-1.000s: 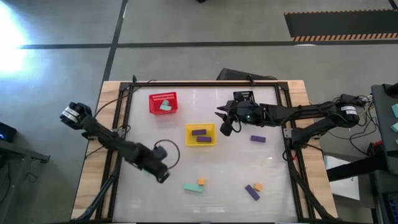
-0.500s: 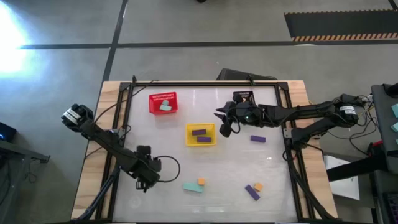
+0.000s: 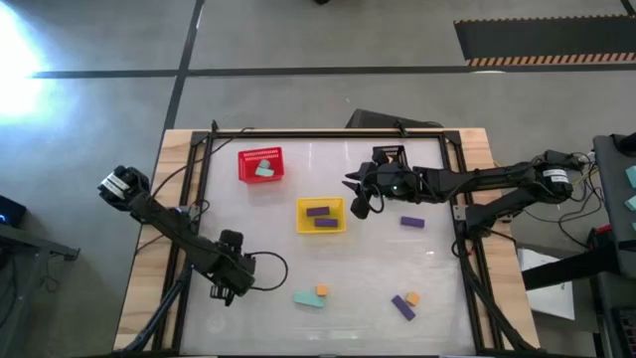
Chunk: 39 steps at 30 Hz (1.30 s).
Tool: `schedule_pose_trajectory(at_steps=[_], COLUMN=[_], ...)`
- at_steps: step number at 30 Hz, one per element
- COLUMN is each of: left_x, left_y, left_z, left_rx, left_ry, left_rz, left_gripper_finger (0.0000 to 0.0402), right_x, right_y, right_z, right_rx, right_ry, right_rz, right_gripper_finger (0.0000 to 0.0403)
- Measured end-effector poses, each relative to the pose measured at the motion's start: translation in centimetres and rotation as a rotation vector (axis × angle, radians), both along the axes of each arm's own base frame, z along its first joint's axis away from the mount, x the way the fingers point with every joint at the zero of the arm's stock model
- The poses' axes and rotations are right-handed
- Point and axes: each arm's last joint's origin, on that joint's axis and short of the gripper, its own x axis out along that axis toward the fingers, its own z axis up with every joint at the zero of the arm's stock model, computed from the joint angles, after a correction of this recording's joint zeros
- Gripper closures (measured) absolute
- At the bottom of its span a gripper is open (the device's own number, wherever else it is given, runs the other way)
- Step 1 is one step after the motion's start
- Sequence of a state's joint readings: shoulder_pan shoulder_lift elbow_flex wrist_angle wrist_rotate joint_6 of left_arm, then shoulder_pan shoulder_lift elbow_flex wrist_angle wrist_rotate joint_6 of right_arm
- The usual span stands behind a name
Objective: Sort & place blocks by color
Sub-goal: Put the light blue block into the red bin
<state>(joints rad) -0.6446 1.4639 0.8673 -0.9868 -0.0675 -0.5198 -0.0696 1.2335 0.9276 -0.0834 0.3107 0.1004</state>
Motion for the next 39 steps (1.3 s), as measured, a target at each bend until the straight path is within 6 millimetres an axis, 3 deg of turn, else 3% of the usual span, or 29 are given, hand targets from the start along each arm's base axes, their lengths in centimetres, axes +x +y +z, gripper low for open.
schedule_pose_trajectory(at_steps=[8, 15, 20, 30, 39], left_x=[-0.2, -0.1, -0.3, -0.1, 1.1], left_y=[0.3, 0.2, 0.4, 0.3, -0.4], left_z=[-0.9, -1.6, -1.9, -1.7, 0.5], left_rx=[0.033, 0.008, 0.017, 0.010, -0.030], left_ry=[-0.021, -0.061, -0.053, -0.062, -0.115], left_rz=[-0.059, -0.095, -0.079, -0.055, -0.045], left_gripper_finger=[0.0147, 0.0143, 0.0174, 0.0284, 0.0289], right_x=[-0.1, -0.2, -0.2, -0.3, -0.4], right_y=[0.1, 0.1, 0.1, 0.1, 0.1], right_z=[-0.3, -0.4, -0.4, -0.6, -0.7], right_rx=[0.017, 0.020, 0.018, 0.020, 0.023], right_ry=[0.016, 0.021, 0.023, 0.047, 0.062], right_rz=[-0.007, -0.008, -0.007, -0.007, -0.008], right_gripper_finger=[0.0317, 0.0322, 0.0321, 0.0317, 0.0324])
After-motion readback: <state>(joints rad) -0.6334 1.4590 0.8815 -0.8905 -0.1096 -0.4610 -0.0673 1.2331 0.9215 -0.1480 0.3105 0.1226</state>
